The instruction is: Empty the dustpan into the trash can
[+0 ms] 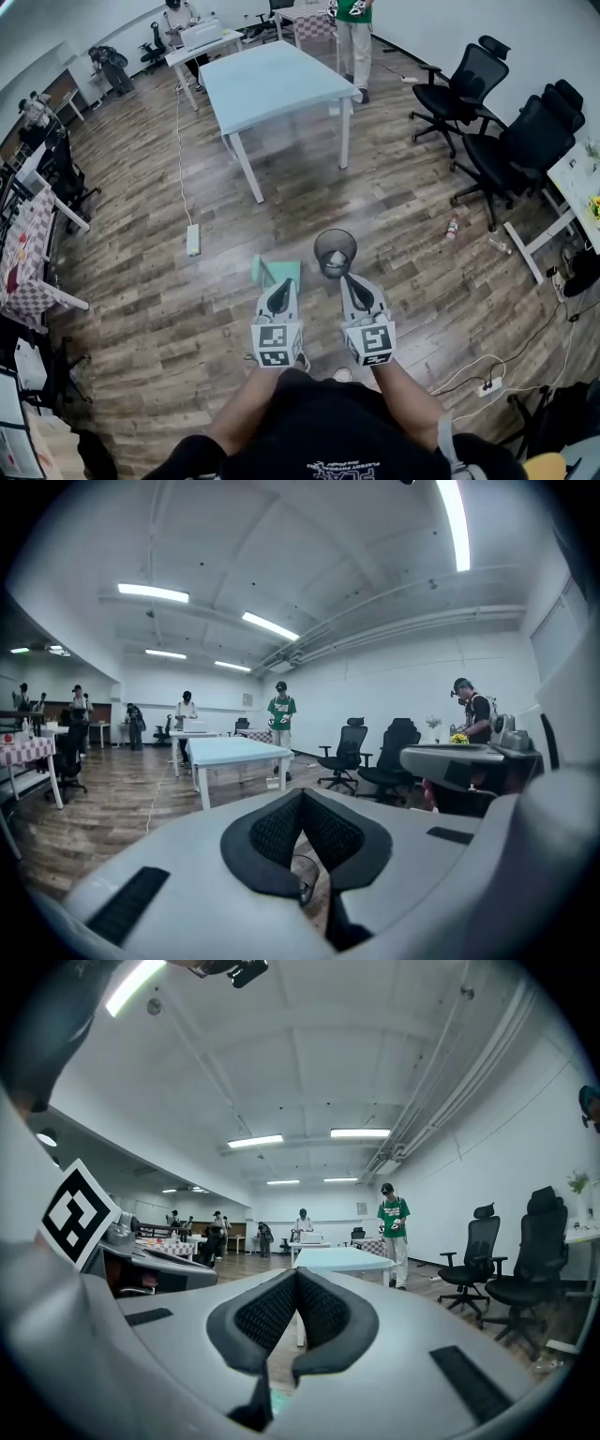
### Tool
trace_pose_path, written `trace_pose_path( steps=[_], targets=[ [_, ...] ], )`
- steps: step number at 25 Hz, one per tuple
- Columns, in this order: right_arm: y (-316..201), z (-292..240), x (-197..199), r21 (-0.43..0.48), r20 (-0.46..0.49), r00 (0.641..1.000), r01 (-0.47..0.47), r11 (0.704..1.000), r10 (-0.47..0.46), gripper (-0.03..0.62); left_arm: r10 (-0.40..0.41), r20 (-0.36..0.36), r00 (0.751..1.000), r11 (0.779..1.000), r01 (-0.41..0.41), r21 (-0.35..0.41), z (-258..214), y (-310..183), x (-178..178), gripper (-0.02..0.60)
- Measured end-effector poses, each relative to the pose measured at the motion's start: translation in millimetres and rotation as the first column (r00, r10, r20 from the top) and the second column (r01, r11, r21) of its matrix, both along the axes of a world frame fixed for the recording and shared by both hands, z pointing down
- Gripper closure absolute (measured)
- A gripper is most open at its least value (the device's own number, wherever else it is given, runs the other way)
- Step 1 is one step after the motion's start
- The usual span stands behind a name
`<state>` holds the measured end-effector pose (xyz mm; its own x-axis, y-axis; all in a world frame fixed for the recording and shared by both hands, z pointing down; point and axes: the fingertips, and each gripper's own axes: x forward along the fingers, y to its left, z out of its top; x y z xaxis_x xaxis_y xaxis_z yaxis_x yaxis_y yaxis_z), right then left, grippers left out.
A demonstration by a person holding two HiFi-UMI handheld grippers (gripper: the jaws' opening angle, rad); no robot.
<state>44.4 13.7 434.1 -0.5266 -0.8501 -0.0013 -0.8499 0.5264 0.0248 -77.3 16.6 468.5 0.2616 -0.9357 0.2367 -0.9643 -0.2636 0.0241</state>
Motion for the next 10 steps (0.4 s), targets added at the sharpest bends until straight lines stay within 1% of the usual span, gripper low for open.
trace_pose_path(
  steps=[3,7,10],
  targets=[
    [5,2,9,-0.003,-0.003,1.000,-0.008,1.000,0.008,0.571,-0.003,0.007,1.000,1.000,0.003,-0.002,1,4,8,0.558],
    [8,0,18,0.002,-0.003,1.000,-0.011,1.000,0.011,0.571,-0.004,0.037,0.999,0.999,0.003,0.039,-9,8,18,0.558],
    [11,-1,23,0.004,-0.001,1.000,-0.009,1.000,0.009,0.571,-0.004,0.044,0.999,0.999,0.002,0.046,-10,12,24,0.558]
  ],
)
